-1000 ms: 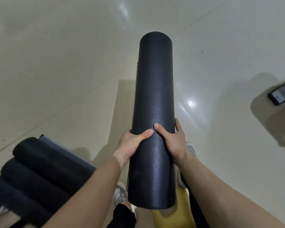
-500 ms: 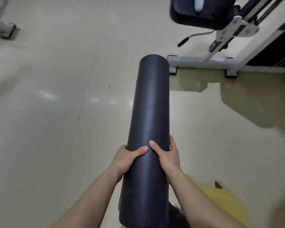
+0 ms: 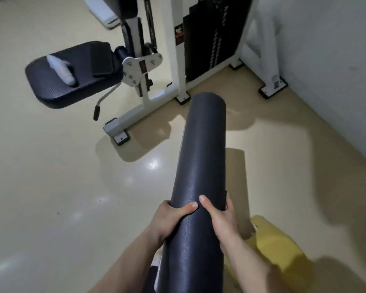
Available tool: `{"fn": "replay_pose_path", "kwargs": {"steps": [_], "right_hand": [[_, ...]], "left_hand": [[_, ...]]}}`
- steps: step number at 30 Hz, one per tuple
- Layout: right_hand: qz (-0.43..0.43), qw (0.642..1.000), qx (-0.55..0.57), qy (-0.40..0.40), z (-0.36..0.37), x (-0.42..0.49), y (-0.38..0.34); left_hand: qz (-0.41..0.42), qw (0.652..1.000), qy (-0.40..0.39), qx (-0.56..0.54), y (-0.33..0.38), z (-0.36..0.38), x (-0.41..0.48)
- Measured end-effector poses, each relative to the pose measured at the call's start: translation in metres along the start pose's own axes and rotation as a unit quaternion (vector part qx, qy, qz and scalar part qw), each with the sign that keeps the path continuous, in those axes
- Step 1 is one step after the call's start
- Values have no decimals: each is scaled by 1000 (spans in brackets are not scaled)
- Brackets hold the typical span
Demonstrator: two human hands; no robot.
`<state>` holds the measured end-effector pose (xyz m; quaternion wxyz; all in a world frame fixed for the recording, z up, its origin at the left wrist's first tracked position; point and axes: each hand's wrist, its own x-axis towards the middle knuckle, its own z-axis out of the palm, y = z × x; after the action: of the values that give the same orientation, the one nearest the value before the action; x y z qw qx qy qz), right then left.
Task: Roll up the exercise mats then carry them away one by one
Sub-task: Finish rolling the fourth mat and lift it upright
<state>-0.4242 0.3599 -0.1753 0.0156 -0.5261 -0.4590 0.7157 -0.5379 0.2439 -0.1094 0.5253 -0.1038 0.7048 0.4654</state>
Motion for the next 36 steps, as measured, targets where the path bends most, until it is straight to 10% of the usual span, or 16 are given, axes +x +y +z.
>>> {"fn": "replay_pose_path", "kwargs": {"steps": [17,36], "right_hand": [[-58,944,251,206,-134,241,-76],[-22,977,131,170,-267,462,-91]], "left_hand": [[20,952,-171,254,157,203,269],[-88,918,-218,319,164,331,501]]}}
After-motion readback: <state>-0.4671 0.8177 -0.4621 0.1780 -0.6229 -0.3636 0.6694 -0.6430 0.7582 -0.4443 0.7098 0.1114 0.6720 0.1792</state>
